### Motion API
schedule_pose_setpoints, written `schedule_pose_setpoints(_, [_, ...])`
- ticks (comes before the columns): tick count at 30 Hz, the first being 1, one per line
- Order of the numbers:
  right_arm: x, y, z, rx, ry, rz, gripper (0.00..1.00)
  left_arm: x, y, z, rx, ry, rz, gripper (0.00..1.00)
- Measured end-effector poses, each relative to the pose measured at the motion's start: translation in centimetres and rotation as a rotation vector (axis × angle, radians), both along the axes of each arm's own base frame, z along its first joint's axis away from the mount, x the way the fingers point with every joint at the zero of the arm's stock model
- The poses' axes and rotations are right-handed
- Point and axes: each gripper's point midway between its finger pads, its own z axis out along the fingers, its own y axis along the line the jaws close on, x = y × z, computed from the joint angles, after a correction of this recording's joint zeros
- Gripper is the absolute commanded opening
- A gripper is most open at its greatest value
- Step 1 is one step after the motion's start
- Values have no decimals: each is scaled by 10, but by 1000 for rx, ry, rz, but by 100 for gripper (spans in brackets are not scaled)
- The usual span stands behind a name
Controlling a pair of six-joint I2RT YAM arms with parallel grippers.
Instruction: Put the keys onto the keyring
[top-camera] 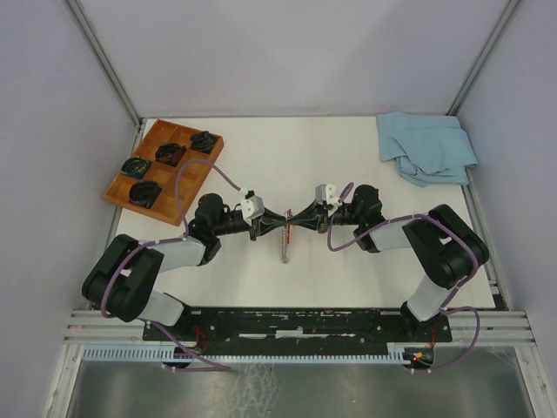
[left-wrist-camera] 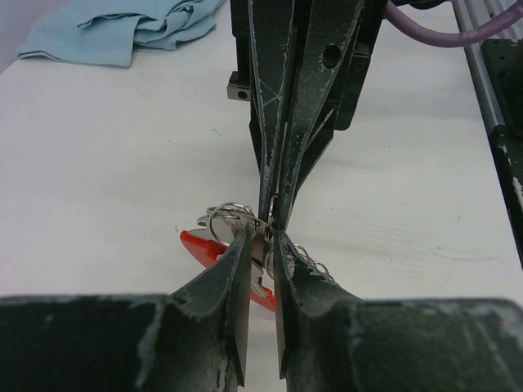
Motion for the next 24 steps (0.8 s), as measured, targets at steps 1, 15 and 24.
schedule_pose_setpoints(1, [0, 0, 0, 0, 1, 2, 1, -1, 0, 0, 0, 1, -5, 19])
schedule_pose_setpoints(15, [0, -2, -7, -37, 7, -5, 21, -5, 3, 2, 34, 11, -5, 3])
schedule_pose_setpoints(24, [-2, -16, 2, -122, -68, -63, 32, -2, 6, 3, 110, 15, 37, 3])
